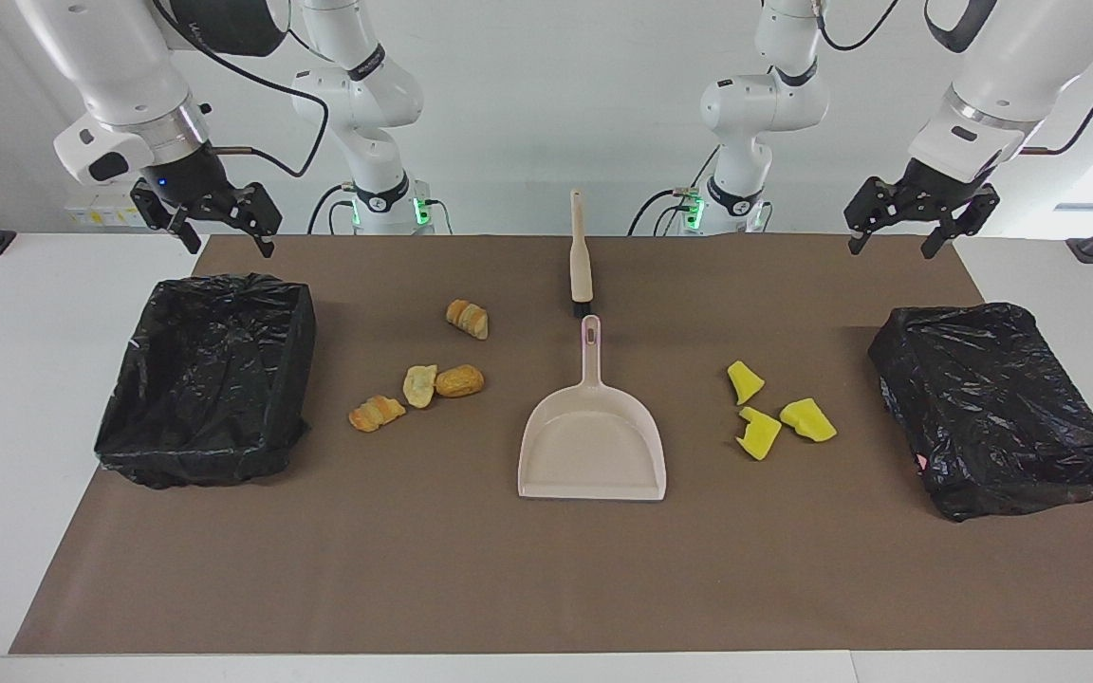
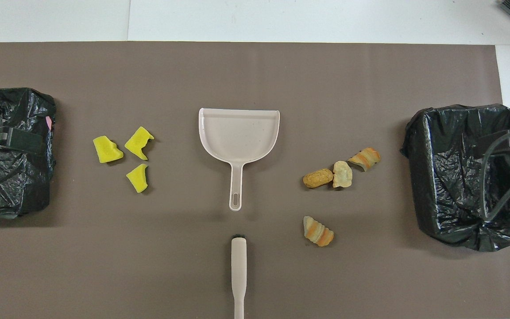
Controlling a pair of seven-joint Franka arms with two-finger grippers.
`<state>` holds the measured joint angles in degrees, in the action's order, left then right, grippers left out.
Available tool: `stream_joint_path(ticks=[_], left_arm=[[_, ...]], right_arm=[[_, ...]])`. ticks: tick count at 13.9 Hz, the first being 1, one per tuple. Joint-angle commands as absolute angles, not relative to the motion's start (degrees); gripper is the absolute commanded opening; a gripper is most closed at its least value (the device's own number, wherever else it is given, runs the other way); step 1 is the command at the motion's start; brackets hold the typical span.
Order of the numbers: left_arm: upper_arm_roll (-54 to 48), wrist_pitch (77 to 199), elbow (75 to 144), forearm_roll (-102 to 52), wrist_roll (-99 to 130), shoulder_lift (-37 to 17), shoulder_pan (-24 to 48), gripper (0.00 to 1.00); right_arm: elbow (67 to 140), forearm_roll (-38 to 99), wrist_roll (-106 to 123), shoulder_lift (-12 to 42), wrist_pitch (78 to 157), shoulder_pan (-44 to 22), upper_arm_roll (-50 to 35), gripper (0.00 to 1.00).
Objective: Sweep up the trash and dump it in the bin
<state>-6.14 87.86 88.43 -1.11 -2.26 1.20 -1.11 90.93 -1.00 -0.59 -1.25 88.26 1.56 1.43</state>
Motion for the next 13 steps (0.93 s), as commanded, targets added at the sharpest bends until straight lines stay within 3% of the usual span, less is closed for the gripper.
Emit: stream_joint_path(ticks=[1, 13], left_arm=[[-6.2, 87.8, 89.4, -0.7, -2.2, 2.2, -1.5, 1.0], [-6.3, 87.2, 89.3, -0.7, -2.3, 2.2, -1.1, 1.0]], right_arm=[[92.7, 0.0, -1.8, -2.9, 87.7, 1.4, 1.6, 1.0], [92.5, -0.1, -1.4, -2.8, 87.8, 1.5, 1.6, 1.0]])
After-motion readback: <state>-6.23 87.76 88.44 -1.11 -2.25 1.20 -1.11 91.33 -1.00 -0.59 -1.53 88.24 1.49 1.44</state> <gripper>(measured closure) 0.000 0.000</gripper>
